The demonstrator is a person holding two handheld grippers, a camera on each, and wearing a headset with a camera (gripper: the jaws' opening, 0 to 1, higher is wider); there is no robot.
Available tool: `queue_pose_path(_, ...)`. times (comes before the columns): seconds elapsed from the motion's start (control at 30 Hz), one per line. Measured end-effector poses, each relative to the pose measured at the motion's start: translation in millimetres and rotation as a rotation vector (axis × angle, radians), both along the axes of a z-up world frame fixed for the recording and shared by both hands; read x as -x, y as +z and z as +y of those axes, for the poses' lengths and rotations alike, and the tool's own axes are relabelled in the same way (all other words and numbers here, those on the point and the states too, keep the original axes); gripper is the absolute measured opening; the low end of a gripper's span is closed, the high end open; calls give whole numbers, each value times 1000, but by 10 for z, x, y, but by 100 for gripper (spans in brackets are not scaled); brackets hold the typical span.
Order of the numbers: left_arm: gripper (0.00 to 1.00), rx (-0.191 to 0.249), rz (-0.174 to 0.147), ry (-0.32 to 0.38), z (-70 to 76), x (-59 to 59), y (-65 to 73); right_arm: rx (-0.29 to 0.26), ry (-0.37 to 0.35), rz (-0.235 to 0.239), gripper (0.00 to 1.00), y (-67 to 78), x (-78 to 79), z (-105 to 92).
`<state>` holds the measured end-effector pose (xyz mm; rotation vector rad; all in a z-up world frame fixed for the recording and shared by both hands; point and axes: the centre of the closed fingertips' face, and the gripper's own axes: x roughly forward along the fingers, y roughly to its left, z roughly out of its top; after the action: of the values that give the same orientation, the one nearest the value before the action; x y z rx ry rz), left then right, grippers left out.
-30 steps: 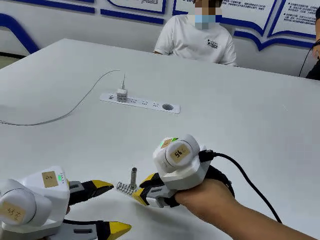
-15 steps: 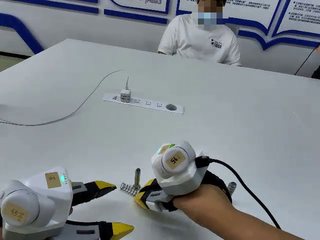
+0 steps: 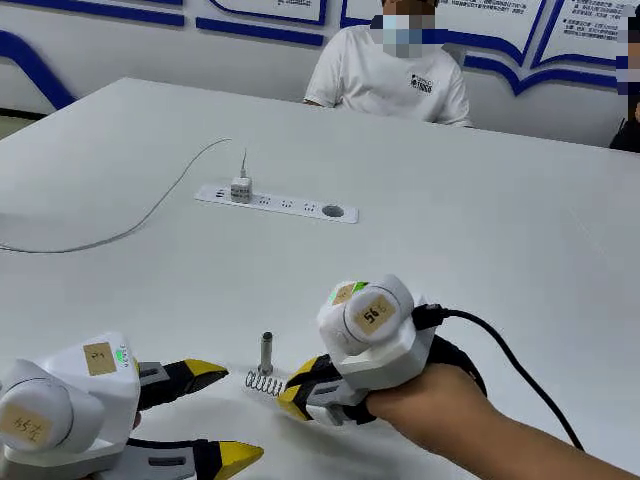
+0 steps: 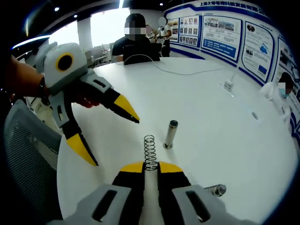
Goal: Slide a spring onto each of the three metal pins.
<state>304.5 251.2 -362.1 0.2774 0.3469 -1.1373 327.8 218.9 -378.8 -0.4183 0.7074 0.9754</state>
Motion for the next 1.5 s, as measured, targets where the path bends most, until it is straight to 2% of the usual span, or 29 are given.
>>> queue_pose_path(0.23,52,-8,-9,-44,-108,90,11,18,75,9,11,173,222,-96)
queue_pose_path(0.4,50,-20,-30,-98,-215,192,56,47,140,27,11,217,403,-157)
queue_pose_path(0.63,42,-24,-48,-151,-318,288,91,82,191,53,11,246,578,-232)
queue_pose_path(1.17,16,-39,-93,-240,-423,454,138,127,269,70,11,343,748,-188)
queue_pose_path(1.5,12,-39,-102,-238,-424,437,150,108,280,32,11,532,732,-125)
